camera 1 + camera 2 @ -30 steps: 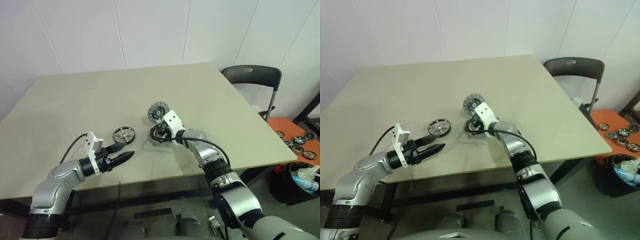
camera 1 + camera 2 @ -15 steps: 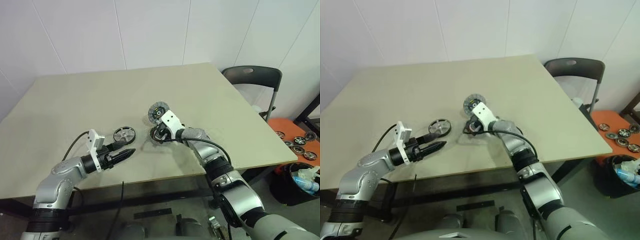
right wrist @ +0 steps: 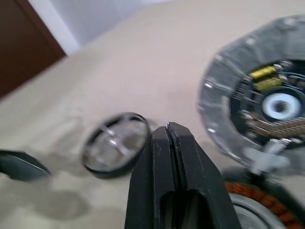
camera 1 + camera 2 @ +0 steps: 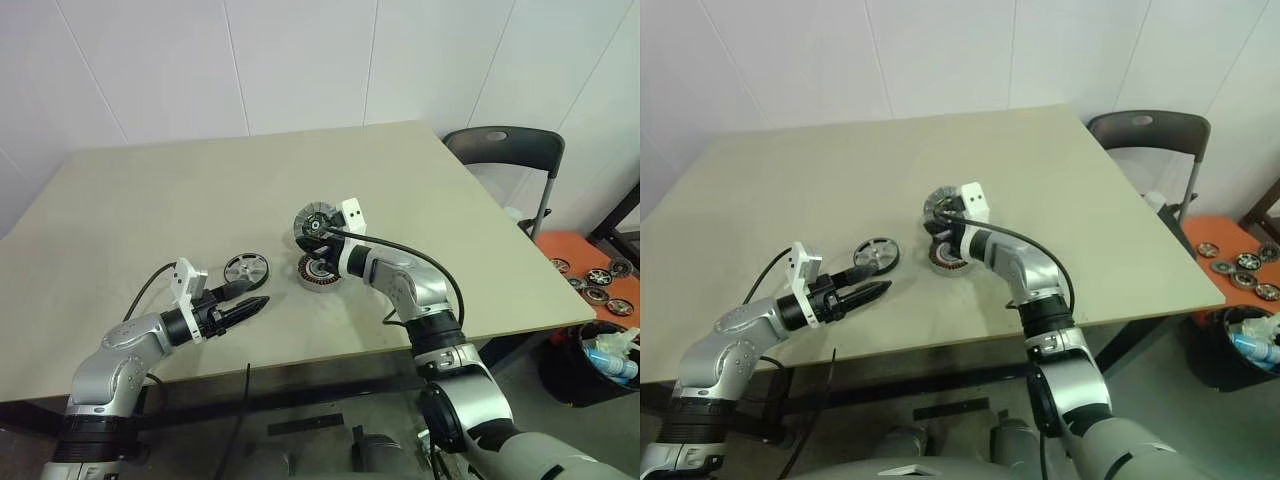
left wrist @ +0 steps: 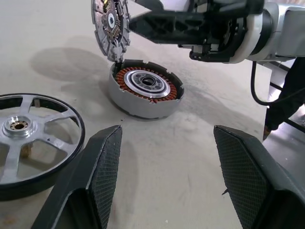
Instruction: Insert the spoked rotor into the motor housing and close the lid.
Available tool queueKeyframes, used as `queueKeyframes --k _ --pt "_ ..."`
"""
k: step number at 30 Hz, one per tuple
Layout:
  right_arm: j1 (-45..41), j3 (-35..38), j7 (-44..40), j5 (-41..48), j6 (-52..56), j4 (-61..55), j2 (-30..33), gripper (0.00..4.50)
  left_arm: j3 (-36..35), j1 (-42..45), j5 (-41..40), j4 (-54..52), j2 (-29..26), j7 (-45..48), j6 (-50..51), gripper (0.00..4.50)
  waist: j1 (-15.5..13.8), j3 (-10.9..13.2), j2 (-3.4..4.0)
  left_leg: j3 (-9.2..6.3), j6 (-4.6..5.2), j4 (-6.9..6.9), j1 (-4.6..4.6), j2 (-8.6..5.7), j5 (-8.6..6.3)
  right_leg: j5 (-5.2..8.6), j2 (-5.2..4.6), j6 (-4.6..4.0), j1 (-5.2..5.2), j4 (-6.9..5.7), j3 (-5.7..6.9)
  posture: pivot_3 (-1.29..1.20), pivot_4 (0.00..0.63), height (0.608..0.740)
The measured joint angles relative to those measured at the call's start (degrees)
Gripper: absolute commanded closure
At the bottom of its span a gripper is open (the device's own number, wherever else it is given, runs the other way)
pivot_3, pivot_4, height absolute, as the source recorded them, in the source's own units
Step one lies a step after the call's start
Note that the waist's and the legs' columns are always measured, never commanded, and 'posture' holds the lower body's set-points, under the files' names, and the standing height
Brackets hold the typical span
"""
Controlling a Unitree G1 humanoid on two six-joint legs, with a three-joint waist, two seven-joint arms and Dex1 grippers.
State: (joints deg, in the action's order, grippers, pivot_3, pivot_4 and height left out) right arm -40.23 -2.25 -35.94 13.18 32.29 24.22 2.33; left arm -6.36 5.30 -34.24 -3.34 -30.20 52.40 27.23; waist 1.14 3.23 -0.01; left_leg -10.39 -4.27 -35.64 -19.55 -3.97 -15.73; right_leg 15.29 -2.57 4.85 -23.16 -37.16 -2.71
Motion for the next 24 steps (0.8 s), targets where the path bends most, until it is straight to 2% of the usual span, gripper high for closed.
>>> queueKeyframes --k 8,19,24 --pt "1.5 -6.0 1.2 -7.6 -8.3 4.5 3.5 4.48 -0.1 0.0 0.0 0.0 0.0 -0.1 0.0 1.25 0.1 0.0 0.0 0.08 0.0 0.01 0.01 0.01 0.0 0.0 0.02 0.0 -0.02 -0.01 -0.08 0.0 0.0 0.74" --pt "0.8 -9.1 2.0 -12.5 -11.6 7.5 5.2 4.48 -0.2 0.0 0.0 0.0 -0.1 -0.2 0.0 1.25 0.0 0.0 -0.03 0.09 0.0 -0.03 0.09 0.01 0.0 0.0 0.02 -0.01 0.08 -0.03 -0.09 0.0 0.0 0.74" --pt "0.7 -12.9 0.1 -15.4 -12.8 6.3 7.1 4.48 -1.1 0.0 0.0 0.0 -0.2 -0.4 0.0 1.25 -0.1 -0.1 -0.1 0.09 0.0 -0.04 0.16 0.01 0.0 0.01 0.02 0.0 0.17 -0.02 -0.08 0.0 0.0 0.74"
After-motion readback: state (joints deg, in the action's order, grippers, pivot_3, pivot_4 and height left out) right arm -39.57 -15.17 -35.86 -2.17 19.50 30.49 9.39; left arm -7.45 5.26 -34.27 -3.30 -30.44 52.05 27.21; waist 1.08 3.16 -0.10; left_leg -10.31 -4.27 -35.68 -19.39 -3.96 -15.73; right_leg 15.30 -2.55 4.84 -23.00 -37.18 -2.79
